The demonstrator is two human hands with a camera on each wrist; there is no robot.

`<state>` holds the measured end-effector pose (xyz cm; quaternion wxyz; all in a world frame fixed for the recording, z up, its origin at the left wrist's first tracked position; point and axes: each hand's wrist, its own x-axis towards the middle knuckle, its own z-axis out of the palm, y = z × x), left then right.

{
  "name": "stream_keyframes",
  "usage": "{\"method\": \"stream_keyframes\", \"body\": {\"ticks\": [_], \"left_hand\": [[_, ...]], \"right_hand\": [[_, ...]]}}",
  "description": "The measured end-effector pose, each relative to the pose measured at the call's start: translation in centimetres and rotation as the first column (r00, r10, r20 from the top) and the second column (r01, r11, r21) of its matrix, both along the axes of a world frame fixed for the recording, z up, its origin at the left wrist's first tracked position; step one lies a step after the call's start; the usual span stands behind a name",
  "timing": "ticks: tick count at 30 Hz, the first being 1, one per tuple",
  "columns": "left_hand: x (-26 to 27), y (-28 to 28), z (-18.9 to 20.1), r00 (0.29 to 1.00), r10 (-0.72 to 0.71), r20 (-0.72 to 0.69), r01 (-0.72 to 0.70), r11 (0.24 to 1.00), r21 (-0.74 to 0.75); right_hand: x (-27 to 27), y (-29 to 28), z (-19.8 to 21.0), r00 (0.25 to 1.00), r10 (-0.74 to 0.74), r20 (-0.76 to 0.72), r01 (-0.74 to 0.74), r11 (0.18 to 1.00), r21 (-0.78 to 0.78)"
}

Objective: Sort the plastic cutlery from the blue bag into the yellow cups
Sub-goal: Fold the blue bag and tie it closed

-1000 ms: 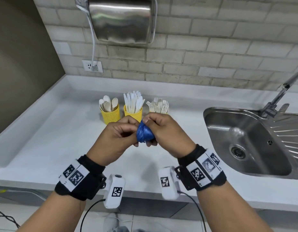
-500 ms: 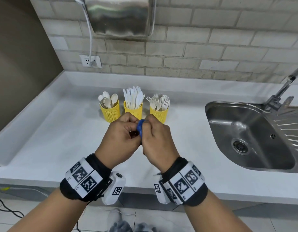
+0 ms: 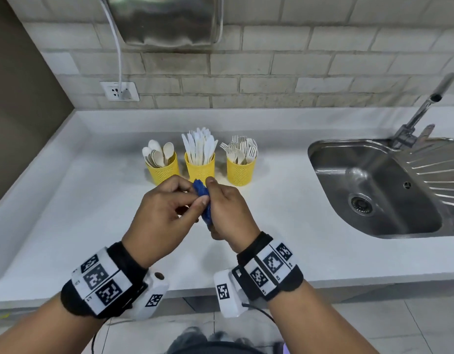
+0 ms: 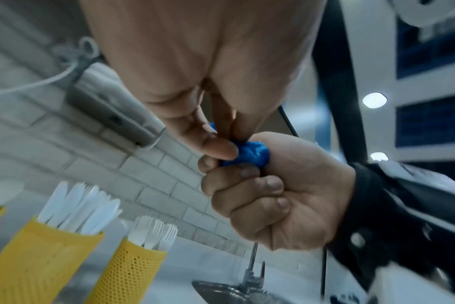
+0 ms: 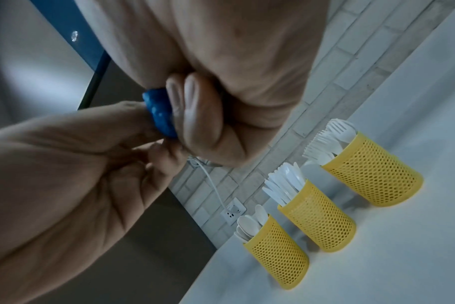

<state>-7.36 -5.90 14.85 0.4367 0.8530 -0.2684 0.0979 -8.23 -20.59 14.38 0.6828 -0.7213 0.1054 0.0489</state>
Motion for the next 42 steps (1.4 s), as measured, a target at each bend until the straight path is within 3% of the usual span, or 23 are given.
{"method": "stream_keyframes", "body": {"ticks": [3, 6, 10, 14, 19, 22, 24, 26, 31, 35, 37, 40, 42], "left_hand": [[1.4, 0.8, -0.3, 0.983, 0.133, -0.127, -0.150, 0.979, -0.139], [2.4, 1.4, -0.9, 0.980, 0.185, -0.077, -0.194, 0.972, -0.130], [2.9, 1.9, -1.8, 0.990, 0.085, 0.117, -0.078, 0.995, -0.061], [4.1, 3.4, -1.9, 0.986, -0.028, 0.163, 0.038, 0.998, -0.058], [5.1, 4.7, -2.1, 0.995, -0.094, 0.043, 0.100, 0.981, -0.163], [5.5, 5.1, -1.8, 0.995, -0.076, -0.065, 0.062, 0.980, -0.188], [6.1, 5.3, -2.0, 0.999, -0.034, -0.039, 0.030, 0.993, -0.114], [6.6, 5.4, -2.4, 0.994, -0.021, 0.108, 0.019, 1.000, 0.021], [7.4, 6.2, -3.3, 0.962, -0.151, 0.226, 0.114, 0.979, 0.168], [7.0, 7.9, -3.1, 0.970, -0.233, 0.067, 0.220, 0.962, 0.165], [6.2, 8.9, -3.3, 0.942, -0.333, -0.041, 0.334, 0.919, 0.207], [4.8, 10.2, -4.7, 0.842, -0.470, -0.264, 0.536, 0.782, 0.318], [4.1, 10.8, -5.8, 0.792, -0.462, -0.399, 0.608, 0.653, 0.451]], "right_hand": [[0.5, 1.7, -0.1, 1.000, -0.004, 0.003, 0.004, 0.999, 0.047], [1.4, 3.3, -0.6, 0.999, -0.052, 0.012, 0.051, 0.996, 0.068], [2.4, 4.7, -1.0, 0.985, -0.171, -0.014, 0.171, 0.971, 0.169], [3.0, 5.5, -1.1, 0.967, -0.224, -0.121, 0.254, 0.893, 0.372], [3.6, 6.1, -2.0, 0.949, -0.254, -0.185, 0.308, 0.871, 0.382], [4.2, 6.6, -2.1, 0.952, -0.233, -0.200, 0.295, 0.873, 0.388], [4.6, 6.8, -2.1, 0.962, -0.206, -0.181, 0.263, 0.876, 0.405], [4.8, 7.0, -2.1, 0.975, -0.177, -0.136, 0.217, 0.893, 0.395], [5.1, 6.6, -2.9, 0.973, -0.220, -0.062, 0.229, 0.926, 0.300], [4.3, 4.5, -3.7, 0.952, -0.304, -0.049, 0.307, 0.932, 0.191], [3.2, 2.9, -4.0, 0.926, -0.374, -0.052, 0.378, 0.916, 0.132], [1.4, -0.1, -4.9, 0.874, -0.477, -0.090, 0.485, 0.869, 0.096], [0.0, -2.6, -6.0, 0.831, -0.549, -0.089, 0.554, 0.830, 0.058]]}}
